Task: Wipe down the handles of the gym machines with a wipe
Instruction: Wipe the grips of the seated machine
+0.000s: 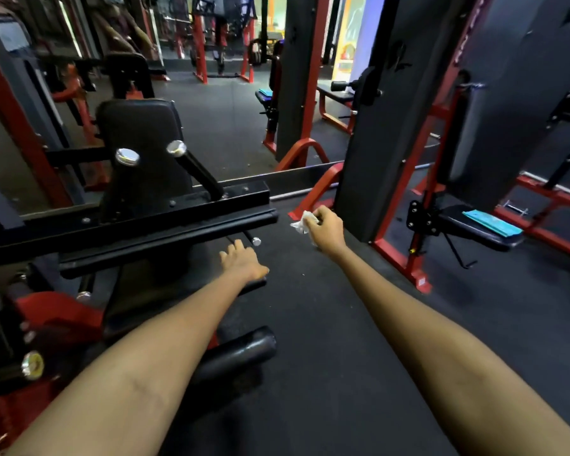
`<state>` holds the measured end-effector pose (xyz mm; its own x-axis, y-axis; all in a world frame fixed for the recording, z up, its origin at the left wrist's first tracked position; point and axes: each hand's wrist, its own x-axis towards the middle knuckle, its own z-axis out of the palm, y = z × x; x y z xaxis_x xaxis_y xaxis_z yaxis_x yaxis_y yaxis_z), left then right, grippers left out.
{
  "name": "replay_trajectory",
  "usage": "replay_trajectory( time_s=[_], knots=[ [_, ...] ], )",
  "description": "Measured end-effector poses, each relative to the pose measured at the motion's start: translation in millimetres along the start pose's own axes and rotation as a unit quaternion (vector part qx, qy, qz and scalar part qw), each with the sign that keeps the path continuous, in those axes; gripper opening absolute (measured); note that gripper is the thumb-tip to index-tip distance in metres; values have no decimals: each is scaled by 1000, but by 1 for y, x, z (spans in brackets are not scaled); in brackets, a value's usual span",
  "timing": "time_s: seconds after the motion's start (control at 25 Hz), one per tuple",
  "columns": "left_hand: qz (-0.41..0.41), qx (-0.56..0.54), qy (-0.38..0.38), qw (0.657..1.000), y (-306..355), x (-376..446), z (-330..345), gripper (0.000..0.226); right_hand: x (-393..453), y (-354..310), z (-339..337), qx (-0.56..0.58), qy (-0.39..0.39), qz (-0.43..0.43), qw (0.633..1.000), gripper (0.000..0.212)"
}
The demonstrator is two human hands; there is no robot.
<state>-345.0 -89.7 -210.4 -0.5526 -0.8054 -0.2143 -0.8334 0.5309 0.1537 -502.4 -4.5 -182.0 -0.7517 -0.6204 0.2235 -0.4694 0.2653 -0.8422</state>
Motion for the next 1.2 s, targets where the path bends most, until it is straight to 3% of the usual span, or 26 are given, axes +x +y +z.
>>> replay_trajectory(
  time_s=[0.32,0.6,0.72,0.96,1.2],
  knots=[
    [82,1,-6,997,105,24,11,60,34,61,-55,-3,-8,40,999,21],
    [82,-22,-3,996,167,123,22,58,129,103,-60,30,-14,69,997,11],
    [51,-51,-8,997,181,185,27,59,184,121,-50,20,-34,78,996,9],
    [-16,-91,-10,996,192,279,20,62,287,132,-19,5,-148,129,980,3],
    [-100,-96,6,990,174,353,20,64,369,139,27,-39,-225,79,970,36]
  ],
)
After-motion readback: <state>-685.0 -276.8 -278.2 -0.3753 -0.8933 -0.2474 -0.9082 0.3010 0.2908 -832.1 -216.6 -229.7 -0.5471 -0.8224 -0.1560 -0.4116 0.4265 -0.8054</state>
